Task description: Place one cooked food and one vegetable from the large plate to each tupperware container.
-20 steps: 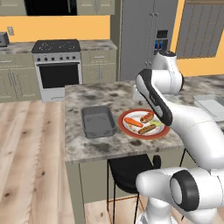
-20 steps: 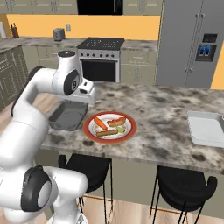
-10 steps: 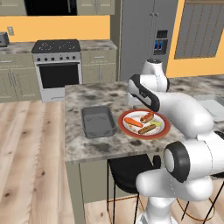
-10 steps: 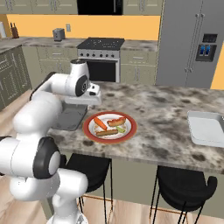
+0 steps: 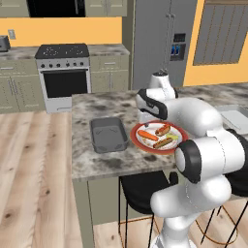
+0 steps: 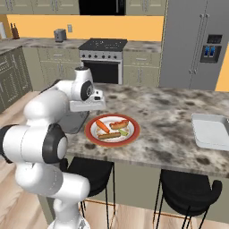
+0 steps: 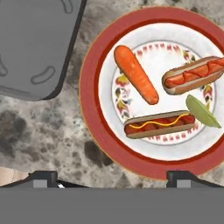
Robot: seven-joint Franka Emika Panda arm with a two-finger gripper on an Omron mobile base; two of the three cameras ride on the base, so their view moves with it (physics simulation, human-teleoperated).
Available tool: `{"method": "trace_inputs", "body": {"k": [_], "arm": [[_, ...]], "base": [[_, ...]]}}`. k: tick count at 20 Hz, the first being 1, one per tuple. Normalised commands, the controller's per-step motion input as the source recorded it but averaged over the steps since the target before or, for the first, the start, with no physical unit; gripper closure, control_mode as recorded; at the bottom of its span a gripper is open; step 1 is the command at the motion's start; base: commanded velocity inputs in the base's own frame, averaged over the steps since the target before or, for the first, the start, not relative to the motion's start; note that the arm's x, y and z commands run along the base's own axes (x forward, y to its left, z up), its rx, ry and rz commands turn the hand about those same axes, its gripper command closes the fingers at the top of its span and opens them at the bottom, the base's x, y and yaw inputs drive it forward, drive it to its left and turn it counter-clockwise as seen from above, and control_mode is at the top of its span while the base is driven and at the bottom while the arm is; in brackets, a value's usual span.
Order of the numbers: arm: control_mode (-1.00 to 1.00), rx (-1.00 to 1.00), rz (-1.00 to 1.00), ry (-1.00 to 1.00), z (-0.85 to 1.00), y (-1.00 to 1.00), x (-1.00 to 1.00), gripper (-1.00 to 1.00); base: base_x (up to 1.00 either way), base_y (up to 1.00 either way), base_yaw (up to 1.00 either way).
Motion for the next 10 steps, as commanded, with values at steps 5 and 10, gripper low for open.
{"method": "trace_inputs", "body": {"k": [5, 10], "arm": [[-1.0, -0.09, 0.06, 0.01, -0.48, -0.01, 0.47, -1.0], [-1.0, -0.06, 0.03, 0.04, -0.38, 0.0, 0.53, -1.0]], "base": [[0.0, 0.0, 0.0], [0.0, 0.0, 0.0]]}}
